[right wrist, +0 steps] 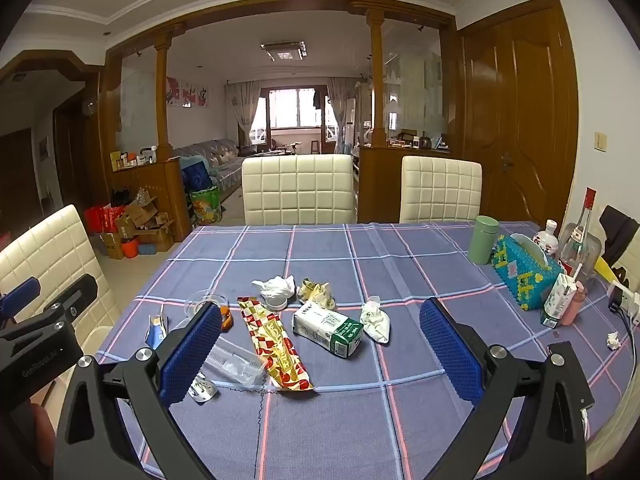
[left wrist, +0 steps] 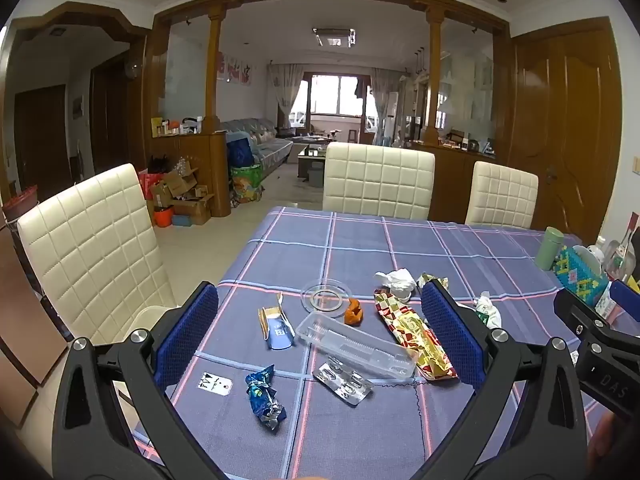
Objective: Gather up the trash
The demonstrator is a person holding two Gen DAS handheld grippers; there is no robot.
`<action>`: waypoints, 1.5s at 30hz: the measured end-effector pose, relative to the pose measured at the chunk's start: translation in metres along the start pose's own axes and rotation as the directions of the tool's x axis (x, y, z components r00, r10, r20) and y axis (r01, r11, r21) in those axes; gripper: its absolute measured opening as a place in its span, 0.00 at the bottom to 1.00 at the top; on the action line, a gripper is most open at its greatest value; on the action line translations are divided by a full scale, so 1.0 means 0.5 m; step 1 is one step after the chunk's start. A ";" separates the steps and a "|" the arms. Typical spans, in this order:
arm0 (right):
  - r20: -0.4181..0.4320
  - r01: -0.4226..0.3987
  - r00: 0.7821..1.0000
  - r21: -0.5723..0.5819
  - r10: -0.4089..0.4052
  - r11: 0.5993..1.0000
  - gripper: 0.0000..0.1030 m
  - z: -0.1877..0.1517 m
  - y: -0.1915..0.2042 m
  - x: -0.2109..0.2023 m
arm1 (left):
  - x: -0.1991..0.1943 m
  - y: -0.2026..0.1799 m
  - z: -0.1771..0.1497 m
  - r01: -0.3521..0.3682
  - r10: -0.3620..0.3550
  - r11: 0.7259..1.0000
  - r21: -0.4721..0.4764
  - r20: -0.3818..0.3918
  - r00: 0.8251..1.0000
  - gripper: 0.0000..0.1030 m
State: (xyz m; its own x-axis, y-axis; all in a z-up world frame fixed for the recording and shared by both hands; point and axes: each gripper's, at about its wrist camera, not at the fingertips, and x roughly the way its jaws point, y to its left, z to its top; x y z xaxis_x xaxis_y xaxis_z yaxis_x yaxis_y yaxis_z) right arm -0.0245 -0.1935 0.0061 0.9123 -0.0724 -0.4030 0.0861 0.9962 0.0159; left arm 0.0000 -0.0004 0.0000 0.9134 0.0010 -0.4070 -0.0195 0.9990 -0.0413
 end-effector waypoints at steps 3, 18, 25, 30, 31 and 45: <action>-0.004 0.001 1.000 0.000 -0.001 1.000 0.94 0.000 0.000 0.000 | 0.001 -0.001 0.000 0.001 -0.001 1.000 -0.002 -0.002 1.000 0.97; -0.005 0.001 1.000 -0.006 -0.001 1.000 0.94 0.001 0.001 0.000 | -0.001 0.003 0.001 0.010 -0.010 1.000 -0.002 -0.010 1.000 0.97; -0.005 0.001 1.000 -0.006 -0.001 1.000 0.94 -0.002 0.000 0.002 | -0.003 0.001 0.003 0.010 -0.010 1.000 0.007 -0.002 1.000 0.97; -0.008 0.001 1.000 -0.006 -0.001 1.000 0.94 -0.002 -0.001 0.003 | -0.007 -0.008 -0.002 0.010 -0.010 1.000 0.006 0.002 1.000 0.97; -0.009 0.001 1.000 -0.005 -0.001 1.000 0.94 -0.003 -0.001 0.003 | -0.007 -0.009 -0.002 0.010 -0.010 1.000 0.005 0.001 1.000 0.97; -0.004 -0.003 1.000 -0.014 0.003 1.000 0.94 -0.006 0.010 0.003 | -0.015 -0.008 -0.006 0.016 -0.016 1.000 0.006 -0.002 1.000 0.97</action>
State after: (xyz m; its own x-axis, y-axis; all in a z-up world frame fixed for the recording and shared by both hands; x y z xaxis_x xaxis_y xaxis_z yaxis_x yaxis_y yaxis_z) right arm -0.0240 -0.1884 0.0031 0.9108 -0.0689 -0.4070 0.0773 0.9970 0.0044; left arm -0.0079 -0.0045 0.0002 0.9127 -0.0152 -0.4084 -0.0022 0.9991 -0.0421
